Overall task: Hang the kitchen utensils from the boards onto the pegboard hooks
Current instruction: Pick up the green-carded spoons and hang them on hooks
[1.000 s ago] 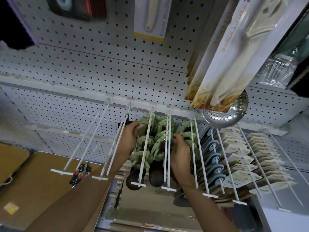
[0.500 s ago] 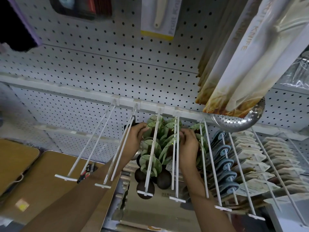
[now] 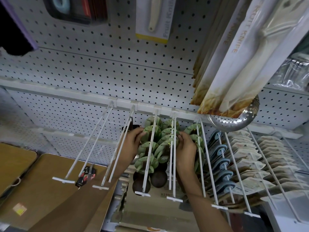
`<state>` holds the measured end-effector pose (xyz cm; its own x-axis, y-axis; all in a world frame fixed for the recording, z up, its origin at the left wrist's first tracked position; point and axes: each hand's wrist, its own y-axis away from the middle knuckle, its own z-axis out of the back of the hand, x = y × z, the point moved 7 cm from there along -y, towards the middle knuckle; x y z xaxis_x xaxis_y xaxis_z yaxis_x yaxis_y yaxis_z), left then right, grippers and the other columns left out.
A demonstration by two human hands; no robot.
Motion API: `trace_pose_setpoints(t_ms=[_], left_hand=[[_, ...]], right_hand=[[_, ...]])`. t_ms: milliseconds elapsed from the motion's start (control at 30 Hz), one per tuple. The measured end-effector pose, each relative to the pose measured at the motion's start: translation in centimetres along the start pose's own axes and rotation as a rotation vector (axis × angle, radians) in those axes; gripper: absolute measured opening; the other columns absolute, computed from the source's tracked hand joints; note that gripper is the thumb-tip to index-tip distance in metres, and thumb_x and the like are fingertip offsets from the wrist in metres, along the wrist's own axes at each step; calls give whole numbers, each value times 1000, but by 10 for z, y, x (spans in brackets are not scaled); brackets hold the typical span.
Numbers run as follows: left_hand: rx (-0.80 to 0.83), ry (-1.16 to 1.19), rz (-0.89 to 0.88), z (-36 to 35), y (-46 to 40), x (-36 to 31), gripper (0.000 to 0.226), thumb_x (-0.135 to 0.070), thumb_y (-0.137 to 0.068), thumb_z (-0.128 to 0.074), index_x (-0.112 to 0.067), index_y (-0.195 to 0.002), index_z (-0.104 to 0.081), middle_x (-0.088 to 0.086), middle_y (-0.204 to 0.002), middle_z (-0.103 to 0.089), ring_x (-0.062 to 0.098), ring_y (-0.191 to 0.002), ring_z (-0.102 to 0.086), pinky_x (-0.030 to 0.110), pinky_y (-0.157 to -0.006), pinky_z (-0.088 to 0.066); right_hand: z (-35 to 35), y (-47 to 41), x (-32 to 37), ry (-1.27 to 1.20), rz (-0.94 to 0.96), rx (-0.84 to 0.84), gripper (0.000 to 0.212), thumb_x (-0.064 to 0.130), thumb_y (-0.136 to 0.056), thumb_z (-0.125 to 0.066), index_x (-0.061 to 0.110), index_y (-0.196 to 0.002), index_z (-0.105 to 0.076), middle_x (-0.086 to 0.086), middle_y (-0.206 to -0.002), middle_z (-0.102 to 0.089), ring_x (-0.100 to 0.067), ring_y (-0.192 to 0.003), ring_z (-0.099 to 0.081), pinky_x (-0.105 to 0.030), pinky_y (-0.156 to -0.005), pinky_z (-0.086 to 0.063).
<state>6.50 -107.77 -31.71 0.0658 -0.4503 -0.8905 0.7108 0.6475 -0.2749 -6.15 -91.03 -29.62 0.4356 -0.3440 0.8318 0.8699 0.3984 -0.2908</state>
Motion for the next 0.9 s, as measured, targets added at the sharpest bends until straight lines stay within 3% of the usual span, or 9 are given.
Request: trace_pose_setpoints(t_ms=[100,200,367,500,567,633,767,833,900], left_hand=[[11,3,19,1,2,8,25,-32,-105,-49,-27,-123,-64,-15,-117,-70,5,-110,-65,37,-95,-53],[-12,-4,10,9,19,3,31,-34,-107,-42,-32,-134,-57,-14,-130,-62,16,-115,-63,35,-99,-51],[-34,117,-62,16,47,-6,37,-32,-104,-43,-28,-141,-49,-16,-140,-54,8,-126,-56,31,-96,-52],[-76,2,-133,16,59,-6,36,-53,-99,-46,-26,-114,-64,-16,-120,-60,0,-110,-59,16,-91,-48],[-70,-47,-131,15,61,-4,35,-60,-95,-47,-31,-106,-64,-27,-110,-62,-3,-100,-61,17,-87,-50],[-37,-82,-128,14,58,-6,33,-59,-93,-51,-30,-100,-64,-26,-100,-65,-1,-88,-62,21,-79,-52],[-2,-108,-96,15,53,-17,31,-33,-94,-63,-6,-81,-70,4,-73,-64,14,-67,-59,38,-62,-51],[4,-53,-30,14,54,-18,19,-13,-96,-63,-1,-83,-71,-4,-70,-62,13,-60,-58,41,-58,-52],[-9,0,12,12,55,-17,20,-9,-97,-61,2,-82,-68,-10,-66,-56,7,-56,-54,43,-55,-55]], right_hand=[[2,10,2,-35,41,18,45,-14,-95,-38,6,-130,-57,-7,-127,-62,-14,-120,-57,-18,-106,-42],[13,25,9,-11,146,-24,46,-12,-96,-39,10,-133,-54,-1,-131,-56,-5,-124,-50,-17,-109,-38],[18,39,12,49,217,-66,49,-18,-91,-41,11,-127,-58,1,-130,-48,-3,-124,-46,-20,-112,-36],[15,44,11,71,202,-33,44,-15,-93,-42,9,-124,-60,1,-121,-55,-2,-110,-52,-16,-105,-41],[15,44,9,70,160,-9,35,-4,-99,-42,10,-125,-61,0,-118,-63,-1,-107,-55,-11,-101,-42],[16,40,6,58,95,19,31,4,-101,-43,9,-125,-62,-3,-117,-67,-7,-107,-59,-19,-100,-46],[16,33,5,35,-4,98,30,7,-103,-41,6,-124,-62,-4,-113,-68,-12,-103,-62,-15,-86,-44],[18,34,7,50,0,87,30,6,-103,-40,6,-122,-63,-5,-111,-69,-13,-101,-62,-16,-86,-43],[20,36,7,65,0,71,31,3,-102,-39,5,-122,-63,-6,-112,-69,-14,-103,-63,-17,-89,-45]])
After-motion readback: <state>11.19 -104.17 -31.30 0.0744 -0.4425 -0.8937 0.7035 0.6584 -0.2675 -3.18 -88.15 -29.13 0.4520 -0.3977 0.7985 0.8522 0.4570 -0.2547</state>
